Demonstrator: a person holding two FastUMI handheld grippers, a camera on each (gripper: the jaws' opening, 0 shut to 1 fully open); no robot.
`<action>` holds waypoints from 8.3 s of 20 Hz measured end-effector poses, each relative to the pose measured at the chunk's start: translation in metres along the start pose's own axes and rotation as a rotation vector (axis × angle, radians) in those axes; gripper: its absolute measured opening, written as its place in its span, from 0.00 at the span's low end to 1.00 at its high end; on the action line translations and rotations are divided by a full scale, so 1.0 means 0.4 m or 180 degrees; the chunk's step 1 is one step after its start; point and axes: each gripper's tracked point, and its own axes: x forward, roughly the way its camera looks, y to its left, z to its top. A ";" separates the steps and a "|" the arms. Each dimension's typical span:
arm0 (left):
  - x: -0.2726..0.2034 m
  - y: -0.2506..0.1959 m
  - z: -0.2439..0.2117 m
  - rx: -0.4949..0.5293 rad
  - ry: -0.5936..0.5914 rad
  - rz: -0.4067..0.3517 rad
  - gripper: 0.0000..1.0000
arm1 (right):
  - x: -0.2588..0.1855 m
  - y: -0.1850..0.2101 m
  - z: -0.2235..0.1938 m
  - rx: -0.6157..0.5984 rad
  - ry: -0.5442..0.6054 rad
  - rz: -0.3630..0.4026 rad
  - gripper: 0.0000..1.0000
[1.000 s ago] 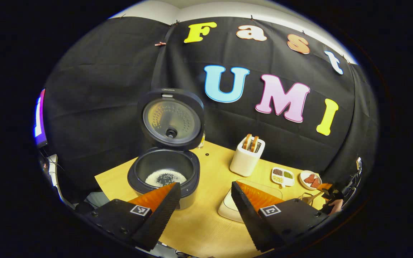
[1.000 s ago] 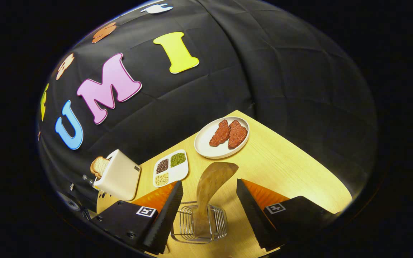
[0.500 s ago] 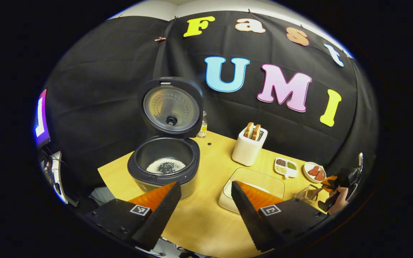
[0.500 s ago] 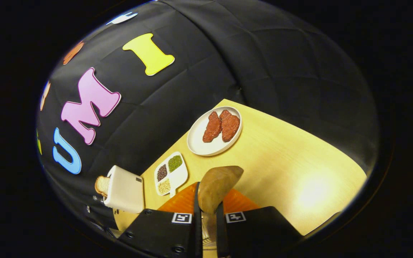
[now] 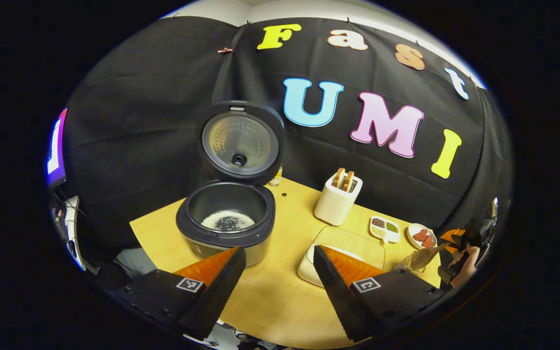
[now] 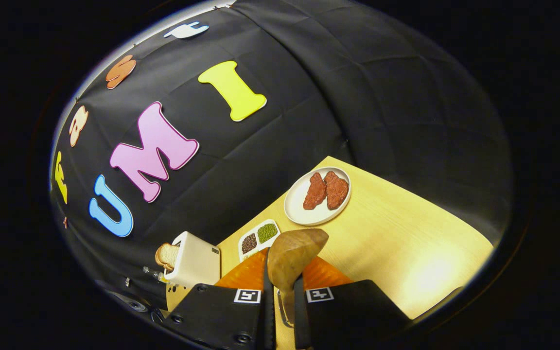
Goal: Close the left gripper, press the button to open the rice cooker; take a wooden spoon from the chopstick holder with the right hand, scoop a spoonful of rice and pour it into the rice cooker, then put the wooden spoon back into the chopstick holder.
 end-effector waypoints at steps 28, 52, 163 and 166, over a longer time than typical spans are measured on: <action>0.171 0.253 -0.026 -0.0068 0.0350 -0.0815 0.95 | -0.038 0.429 -0.471 -0.1338 0.0212 0.0529 0.19; 0.165 0.334 -0.034 -0.0027 0.0403 -0.0784 0.95 | -0.071 0.549 -0.712 -0.0377 0.1031 0.0465 0.19; 0.120 0.030 0.063 0.0320 0.0056 -0.0726 0.95 | -0.032 -0.031 0.078 0.0588 -0.0389 -0.0024 0.19; 0.103 0.008 0.050 0.0234 0.0095 -0.0585 0.95 | 0.024 -0.077 0.014 0.0550 -0.0209 -0.0103 0.19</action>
